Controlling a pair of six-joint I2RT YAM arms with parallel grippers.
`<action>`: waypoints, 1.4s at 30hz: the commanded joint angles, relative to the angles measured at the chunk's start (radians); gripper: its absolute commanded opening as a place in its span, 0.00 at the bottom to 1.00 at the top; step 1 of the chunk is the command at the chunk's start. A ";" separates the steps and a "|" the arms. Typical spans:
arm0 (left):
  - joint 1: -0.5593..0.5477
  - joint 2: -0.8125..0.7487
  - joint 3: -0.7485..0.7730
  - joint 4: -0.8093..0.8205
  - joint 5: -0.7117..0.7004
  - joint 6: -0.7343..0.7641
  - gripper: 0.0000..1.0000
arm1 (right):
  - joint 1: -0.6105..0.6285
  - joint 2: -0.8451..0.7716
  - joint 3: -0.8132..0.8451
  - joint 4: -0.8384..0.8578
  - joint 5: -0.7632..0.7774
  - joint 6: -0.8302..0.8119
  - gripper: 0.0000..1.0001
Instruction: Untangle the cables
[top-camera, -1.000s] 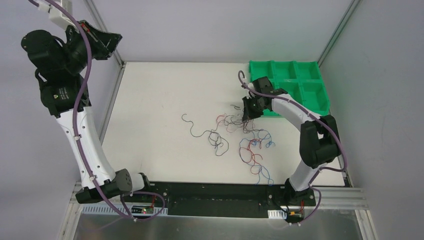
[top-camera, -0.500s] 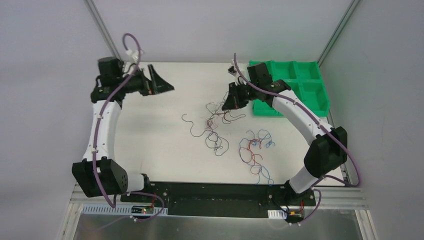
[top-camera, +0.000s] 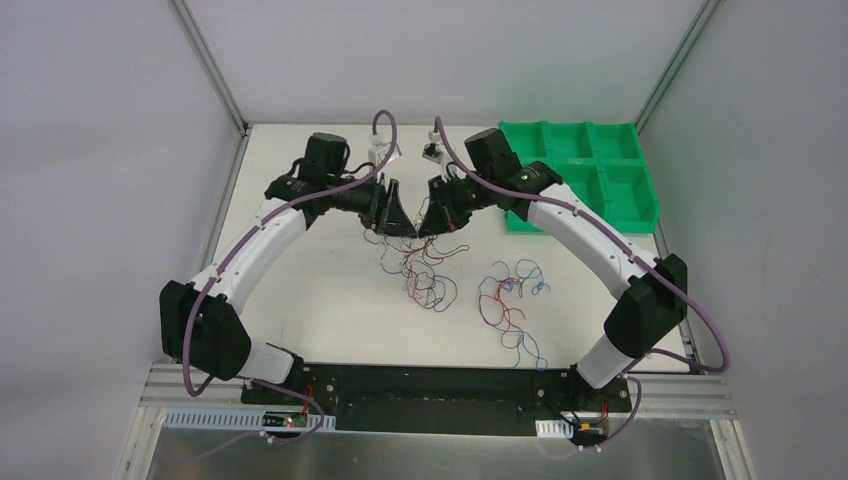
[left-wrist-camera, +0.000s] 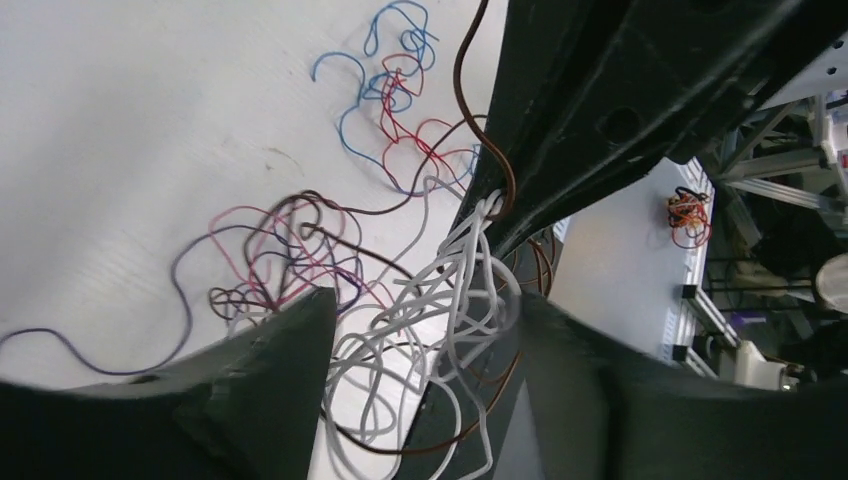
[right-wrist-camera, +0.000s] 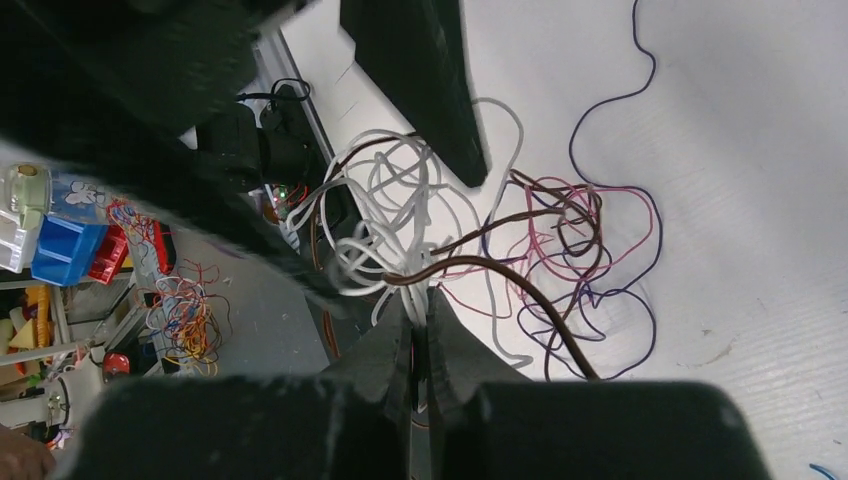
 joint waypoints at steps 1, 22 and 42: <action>-0.054 0.012 -0.033 0.017 0.004 0.054 0.51 | 0.003 0.010 0.048 -0.025 -0.014 -0.007 0.06; 0.180 -0.089 0.240 0.117 0.057 -0.282 0.00 | -0.043 -0.070 -0.336 0.169 0.194 -0.116 0.00; 0.519 0.066 0.859 0.059 -0.441 -0.241 0.00 | -0.209 -0.056 -0.458 0.039 0.457 -0.316 0.00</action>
